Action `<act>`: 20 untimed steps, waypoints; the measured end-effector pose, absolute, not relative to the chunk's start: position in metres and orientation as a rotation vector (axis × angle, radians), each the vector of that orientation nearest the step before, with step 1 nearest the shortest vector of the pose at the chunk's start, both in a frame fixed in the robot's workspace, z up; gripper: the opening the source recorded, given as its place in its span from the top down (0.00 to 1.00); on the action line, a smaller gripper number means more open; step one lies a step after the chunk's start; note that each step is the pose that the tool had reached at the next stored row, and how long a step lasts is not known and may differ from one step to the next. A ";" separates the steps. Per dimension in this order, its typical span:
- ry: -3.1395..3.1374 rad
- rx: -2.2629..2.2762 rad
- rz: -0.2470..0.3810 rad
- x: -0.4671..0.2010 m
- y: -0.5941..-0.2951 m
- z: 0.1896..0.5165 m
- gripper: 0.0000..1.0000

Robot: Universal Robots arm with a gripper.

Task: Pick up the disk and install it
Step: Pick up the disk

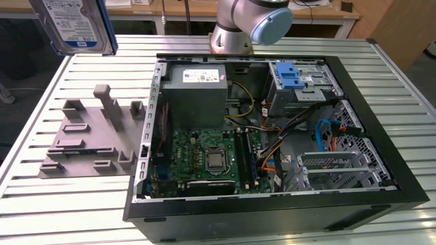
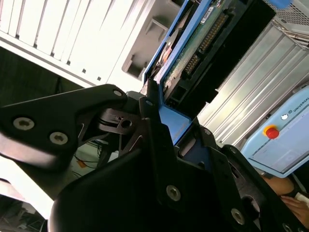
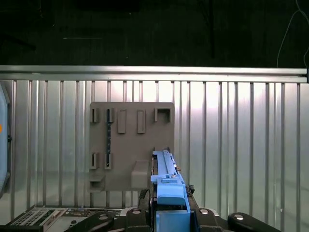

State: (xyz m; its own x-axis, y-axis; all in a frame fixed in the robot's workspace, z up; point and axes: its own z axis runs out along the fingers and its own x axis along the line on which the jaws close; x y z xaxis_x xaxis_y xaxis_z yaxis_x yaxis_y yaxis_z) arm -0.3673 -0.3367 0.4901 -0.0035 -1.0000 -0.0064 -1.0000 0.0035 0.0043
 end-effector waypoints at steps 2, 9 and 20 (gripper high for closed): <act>2.225 -2.217 0.012 -0.366 -0.340 0.490 0.64; 2.227 -2.220 0.011 -0.359 -0.350 0.490 0.64; 2.232 -2.224 0.012 -0.345 -0.366 0.490 0.64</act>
State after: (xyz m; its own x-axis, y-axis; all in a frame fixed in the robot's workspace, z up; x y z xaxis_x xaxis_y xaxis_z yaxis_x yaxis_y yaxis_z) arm -0.3445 -0.3660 0.4900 -0.0034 -1.0000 0.0013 -0.9999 0.0034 0.0123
